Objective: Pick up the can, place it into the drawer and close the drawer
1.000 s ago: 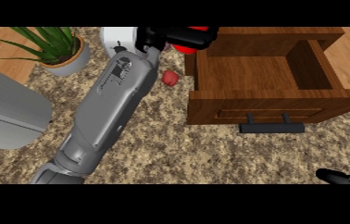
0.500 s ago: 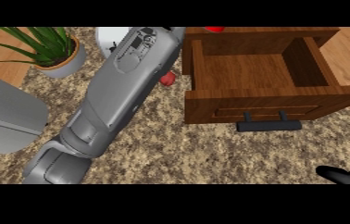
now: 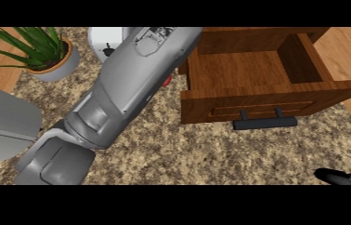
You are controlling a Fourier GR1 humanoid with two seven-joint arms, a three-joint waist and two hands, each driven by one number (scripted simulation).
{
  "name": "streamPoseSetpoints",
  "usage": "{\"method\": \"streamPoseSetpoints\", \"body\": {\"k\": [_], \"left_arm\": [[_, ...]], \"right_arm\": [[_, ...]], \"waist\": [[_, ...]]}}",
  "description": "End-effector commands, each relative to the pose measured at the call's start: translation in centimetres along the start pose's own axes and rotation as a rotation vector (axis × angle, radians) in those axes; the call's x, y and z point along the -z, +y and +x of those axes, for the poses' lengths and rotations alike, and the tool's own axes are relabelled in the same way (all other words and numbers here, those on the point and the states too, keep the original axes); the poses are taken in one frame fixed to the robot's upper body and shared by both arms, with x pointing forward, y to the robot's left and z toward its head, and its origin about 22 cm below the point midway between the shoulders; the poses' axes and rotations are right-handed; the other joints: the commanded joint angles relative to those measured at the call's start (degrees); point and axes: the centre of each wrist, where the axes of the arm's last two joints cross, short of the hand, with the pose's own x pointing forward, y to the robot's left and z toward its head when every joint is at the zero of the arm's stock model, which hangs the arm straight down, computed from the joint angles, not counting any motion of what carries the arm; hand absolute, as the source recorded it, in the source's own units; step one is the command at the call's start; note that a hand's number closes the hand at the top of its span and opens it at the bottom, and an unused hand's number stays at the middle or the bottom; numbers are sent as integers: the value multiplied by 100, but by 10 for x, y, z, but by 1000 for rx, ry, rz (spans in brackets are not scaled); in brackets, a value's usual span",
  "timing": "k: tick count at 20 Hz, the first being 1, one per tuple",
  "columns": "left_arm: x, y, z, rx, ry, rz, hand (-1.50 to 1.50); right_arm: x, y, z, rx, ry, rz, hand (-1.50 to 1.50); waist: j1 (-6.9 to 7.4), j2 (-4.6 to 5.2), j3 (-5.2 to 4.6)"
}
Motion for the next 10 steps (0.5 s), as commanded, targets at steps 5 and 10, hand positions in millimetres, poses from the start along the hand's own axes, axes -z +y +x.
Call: {"method": "streamPoseSetpoints", "body": {"k": [5,10], "left_arm": [[8,-5,7,62,-21,64,150],[10,-5,7,60,-7,156,-150]], "right_arm": [[1,4,11,-10,8,15,-150],[16,5,6,-9,-5,39,-150]], "waist": [[-141,37,2],[-187,69,8]]}}
